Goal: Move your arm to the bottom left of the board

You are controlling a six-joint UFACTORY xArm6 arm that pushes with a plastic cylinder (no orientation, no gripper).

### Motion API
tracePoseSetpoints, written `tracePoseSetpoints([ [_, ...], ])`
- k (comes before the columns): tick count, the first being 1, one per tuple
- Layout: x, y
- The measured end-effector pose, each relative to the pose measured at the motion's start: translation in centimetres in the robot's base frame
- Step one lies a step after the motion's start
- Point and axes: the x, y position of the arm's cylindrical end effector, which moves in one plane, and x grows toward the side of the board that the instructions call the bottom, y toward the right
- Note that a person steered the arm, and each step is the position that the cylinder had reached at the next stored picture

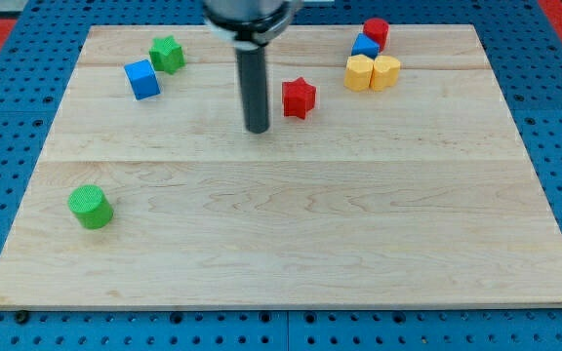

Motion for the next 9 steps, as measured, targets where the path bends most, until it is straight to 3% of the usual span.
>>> tracePoseSetpoints([
  [2,-4.6,6.5],
  [3,-4.3,7.4],
  [6,7.3,6.7],
  [9,11.0,5.9],
])
